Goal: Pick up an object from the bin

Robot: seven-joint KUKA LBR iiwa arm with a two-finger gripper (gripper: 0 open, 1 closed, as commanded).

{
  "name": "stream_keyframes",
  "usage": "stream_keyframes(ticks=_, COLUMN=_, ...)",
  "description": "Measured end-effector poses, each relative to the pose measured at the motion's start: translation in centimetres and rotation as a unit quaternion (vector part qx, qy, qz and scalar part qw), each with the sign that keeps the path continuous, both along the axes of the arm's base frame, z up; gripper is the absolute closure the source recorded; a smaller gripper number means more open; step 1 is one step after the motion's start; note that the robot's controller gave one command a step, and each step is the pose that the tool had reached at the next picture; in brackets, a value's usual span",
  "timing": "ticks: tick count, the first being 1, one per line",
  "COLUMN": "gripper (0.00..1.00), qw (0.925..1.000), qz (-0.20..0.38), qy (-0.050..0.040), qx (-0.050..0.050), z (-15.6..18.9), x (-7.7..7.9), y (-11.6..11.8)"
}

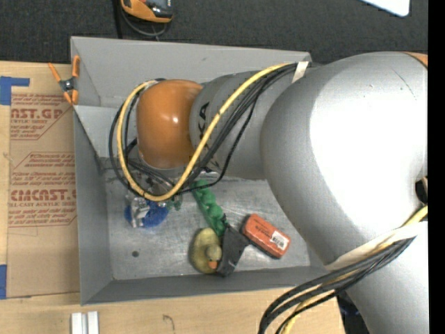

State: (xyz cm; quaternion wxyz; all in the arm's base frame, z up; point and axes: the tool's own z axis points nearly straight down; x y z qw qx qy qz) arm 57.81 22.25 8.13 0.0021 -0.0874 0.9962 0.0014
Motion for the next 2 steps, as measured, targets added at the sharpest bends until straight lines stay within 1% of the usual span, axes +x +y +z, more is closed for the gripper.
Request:
stream_keyframes(ticks=1, gripper=1.0, qw=1.0, qz=0.0, qy=0.0009, qx=0.0, z=4.97, x=0.48, y=0.22)
stream_keyframes(ticks=2, gripper=1.0, qw=1.0, qz=0.0, qy=0.0009, qx=0.0, z=4.97, x=0.47, y=0.22)
